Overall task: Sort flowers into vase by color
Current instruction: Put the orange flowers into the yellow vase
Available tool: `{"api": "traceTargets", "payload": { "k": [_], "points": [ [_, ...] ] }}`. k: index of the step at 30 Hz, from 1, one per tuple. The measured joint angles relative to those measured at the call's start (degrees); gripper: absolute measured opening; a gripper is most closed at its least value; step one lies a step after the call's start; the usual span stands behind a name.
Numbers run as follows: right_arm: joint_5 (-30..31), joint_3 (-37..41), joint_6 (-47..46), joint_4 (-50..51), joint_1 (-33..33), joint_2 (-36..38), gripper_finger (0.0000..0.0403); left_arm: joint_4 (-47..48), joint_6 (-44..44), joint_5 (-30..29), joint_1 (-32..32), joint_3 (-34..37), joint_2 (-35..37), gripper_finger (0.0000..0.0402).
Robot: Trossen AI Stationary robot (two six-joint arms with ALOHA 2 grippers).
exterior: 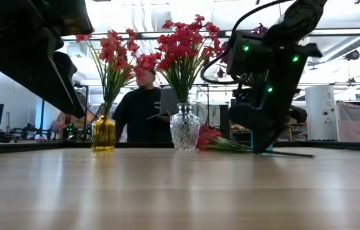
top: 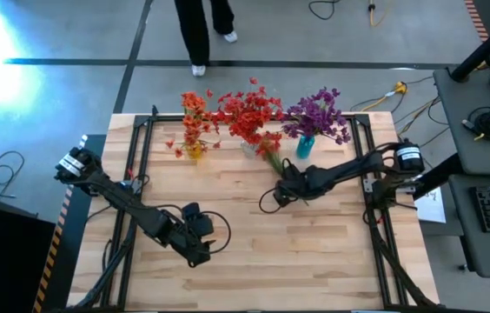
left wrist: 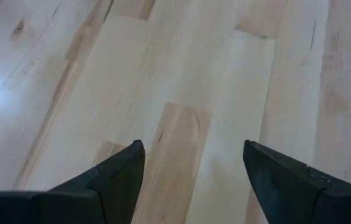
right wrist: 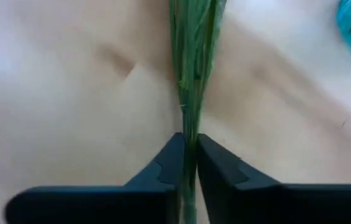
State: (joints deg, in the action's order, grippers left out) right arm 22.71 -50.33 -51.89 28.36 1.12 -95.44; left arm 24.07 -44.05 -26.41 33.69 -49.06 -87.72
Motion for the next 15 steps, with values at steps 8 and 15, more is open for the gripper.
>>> {"api": "traceTargets", "payload": {
  "k": [8, 15],
  "points": [
    [-12.9, 0.1, -3.8, 2.1, 5.4, 5.0, 0.0023, 0.1, 0.0, 0.0, 0.0, 0.0, 0.0, 0.0258],
    [-14.8, 0.1, -7.0, 3.4, 11.5, 6.5, 0.0083, 0.3, 0.2, 0.0, 0.0, 0.0, 0.0, 0.0258]
  ]
}}
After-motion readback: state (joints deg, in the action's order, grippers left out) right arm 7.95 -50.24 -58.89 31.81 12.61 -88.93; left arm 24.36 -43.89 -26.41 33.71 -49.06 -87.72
